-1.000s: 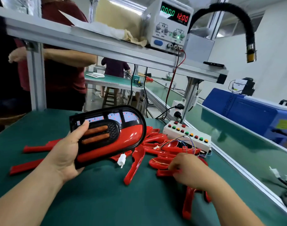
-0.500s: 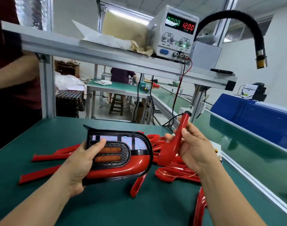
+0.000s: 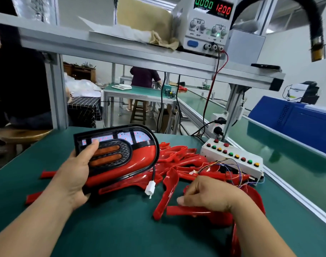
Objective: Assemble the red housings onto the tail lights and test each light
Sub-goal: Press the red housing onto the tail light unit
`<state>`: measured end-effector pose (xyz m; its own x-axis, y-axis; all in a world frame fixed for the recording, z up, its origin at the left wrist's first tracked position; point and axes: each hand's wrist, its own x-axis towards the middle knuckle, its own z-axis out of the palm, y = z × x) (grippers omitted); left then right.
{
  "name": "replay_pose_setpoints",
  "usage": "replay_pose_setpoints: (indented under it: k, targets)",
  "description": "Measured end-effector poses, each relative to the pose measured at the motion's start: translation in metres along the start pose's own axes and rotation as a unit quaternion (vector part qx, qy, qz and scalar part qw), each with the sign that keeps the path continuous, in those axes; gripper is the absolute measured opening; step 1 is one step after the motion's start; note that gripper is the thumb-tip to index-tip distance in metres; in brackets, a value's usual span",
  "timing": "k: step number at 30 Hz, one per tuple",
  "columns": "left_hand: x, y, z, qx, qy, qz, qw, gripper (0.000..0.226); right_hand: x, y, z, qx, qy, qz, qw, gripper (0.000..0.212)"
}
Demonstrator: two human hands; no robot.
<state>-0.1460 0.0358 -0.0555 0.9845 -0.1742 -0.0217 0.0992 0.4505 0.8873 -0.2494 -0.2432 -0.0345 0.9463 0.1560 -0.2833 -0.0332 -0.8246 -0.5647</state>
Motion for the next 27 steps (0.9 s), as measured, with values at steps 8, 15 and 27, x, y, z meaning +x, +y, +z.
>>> replay_pose_setpoints:
  k: [8, 15, 27]
  targets:
    - [0.006, -0.004, -0.005, -0.008, 0.001, 0.0, 1.0, 0.03, 0.025, 0.003, 0.014, -0.09, 0.248, -0.021, 0.964, 0.029]
    - [0.006, -0.002, -0.007, 0.014, -0.002, -0.002, 1.0, 0.03, 0.038, 0.005, 0.013, -0.212, 0.2, -0.04, 0.956, 0.015]
    - [-0.005, -0.004, 0.003, 0.071, -0.065, 0.013, 0.995, 0.033, 0.003, -0.004, -0.002, 0.295, 0.249, -0.157, 0.909, 0.021]
